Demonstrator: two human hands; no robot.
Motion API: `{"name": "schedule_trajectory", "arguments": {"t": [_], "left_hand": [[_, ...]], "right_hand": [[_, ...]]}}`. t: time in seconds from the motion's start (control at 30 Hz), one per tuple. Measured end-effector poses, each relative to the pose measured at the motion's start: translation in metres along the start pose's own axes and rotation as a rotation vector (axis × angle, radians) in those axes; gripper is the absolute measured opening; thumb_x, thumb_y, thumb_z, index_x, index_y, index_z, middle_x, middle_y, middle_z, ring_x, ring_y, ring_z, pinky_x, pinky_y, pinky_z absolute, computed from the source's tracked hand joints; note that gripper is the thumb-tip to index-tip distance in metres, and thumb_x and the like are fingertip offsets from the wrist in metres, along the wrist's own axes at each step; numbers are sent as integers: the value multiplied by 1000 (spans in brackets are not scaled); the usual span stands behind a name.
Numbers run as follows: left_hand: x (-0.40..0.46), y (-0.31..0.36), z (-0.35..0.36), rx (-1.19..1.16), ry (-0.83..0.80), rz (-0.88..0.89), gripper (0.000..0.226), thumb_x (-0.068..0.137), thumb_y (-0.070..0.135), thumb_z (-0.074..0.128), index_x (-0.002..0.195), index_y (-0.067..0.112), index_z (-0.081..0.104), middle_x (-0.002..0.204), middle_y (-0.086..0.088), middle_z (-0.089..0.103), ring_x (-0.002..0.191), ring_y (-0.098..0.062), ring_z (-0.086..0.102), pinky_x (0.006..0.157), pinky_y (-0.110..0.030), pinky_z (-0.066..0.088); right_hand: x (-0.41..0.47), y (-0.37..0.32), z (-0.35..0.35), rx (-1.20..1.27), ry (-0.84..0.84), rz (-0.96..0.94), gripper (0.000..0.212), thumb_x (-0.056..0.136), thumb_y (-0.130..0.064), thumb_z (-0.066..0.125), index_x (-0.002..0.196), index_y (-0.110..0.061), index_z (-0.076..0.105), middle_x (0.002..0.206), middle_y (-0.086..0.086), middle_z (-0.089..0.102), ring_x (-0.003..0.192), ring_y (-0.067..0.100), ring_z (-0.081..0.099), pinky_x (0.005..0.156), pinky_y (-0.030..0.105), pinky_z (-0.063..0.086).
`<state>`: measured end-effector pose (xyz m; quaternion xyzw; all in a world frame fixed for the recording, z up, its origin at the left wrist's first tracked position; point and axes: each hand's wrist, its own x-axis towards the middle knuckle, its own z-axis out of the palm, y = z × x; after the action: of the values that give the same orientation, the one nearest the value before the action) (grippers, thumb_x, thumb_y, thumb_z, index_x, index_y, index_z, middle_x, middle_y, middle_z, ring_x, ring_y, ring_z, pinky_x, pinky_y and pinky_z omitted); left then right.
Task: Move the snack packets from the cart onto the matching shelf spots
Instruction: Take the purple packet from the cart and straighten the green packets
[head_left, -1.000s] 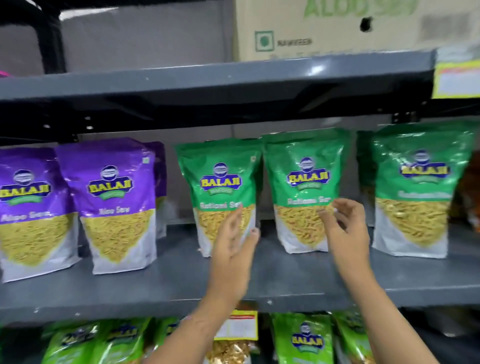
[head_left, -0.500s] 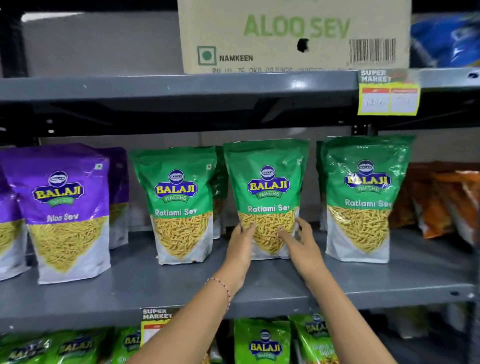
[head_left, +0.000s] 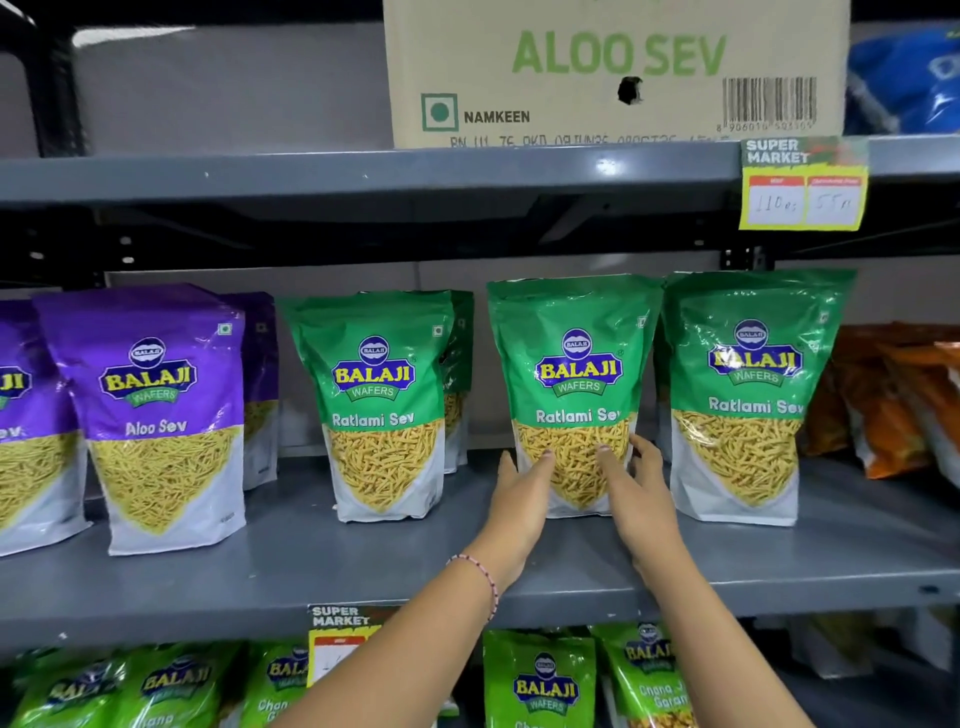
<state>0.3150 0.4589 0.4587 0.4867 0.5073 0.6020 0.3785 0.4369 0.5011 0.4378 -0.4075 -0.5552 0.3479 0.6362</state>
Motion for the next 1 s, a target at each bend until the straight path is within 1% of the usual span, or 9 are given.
{"name": "schedule_trajectory", "arguments": {"t": [0.07,0.17,0.27,0.37,0.43,0.5,0.6,0.7,1.0], "left_hand": [[-14,6,-18,45,80,101,72,94,40,51,154,25,14,159,7,26,147,-13,25,110,-27,25],[-33,12,-65,22,239,430,65,95,31,53,152,35,20,156,24,24,140,10,23,112,-19,19],[-30,16,-134,-109,434,468,64,96,22,52,152,30,21,152,25,30,131,17,34,115,-24,27],[-11,9,-189,-86,538,242,65,96,30,50,153,20,20,160,3,25,145,-14,28,115,-31,24],[1,0,-209,-97,442,124,63,92,42,50,147,16,34,154,-1,39,138,-22,41,109,-34,34],[9,-7,-215,-134,275,52,37,94,43,46,120,21,62,124,1,66,110,-15,62,93,-29,47],[23,-21,-214,-38,141,68,41,87,50,51,114,25,69,123,1,70,116,-15,63,108,-40,42],[40,-43,-225,2,73,92,58,75,62,57,124,31,64,131,6,66,126,-16,57,115,-46,34],[18,-25,-209,55,-36,22,35,75,61,58,107,50,67,125,19,67,126,-6,56,117,-38,32]], "right_hand": [[-6,-7,1,-80,130,-121,38,96,-37,53,130,-20,47,114,2,63,100,19,61,78,34,43],[-23,-18,8,-56,280,-389,12,96,-30,51,108,-28,55,98,1,64,89,16,61,79,35,48],[-46,-25,64,9,9,-369,10,92,-19,57,102,-21,60,102,2,66,95,8,61,84,21,44],[-59,-30,124,39,-324,-167,37,91,-12,65,124,-17,51,113,-9,57,108,9,56,86,13,40],[-60,-28,150,49,-457,-38,62,90,-21,66,143,-18,35,129,-10,50,120,12,49,95,20,40],[-56,-18,165,41,-525,30,83,85,-36,69,152,-27,21,148,-10,39,135,14,40,110,34,37],[-51,-7,167,55,-550,55,101,67,-61,75,150,-40,22,155,-13,38,140,13,41,116,46,36],[-47,-2,164,119,-537,41,85,72,-55,73,146,-41,32,148,-15,48,136,8,46,115,45,37],[-56,-12,151,176,-423,16,49,91,-22,63,128,-46,42,126,-24,59,117,-4,53,102,27,40]]}}
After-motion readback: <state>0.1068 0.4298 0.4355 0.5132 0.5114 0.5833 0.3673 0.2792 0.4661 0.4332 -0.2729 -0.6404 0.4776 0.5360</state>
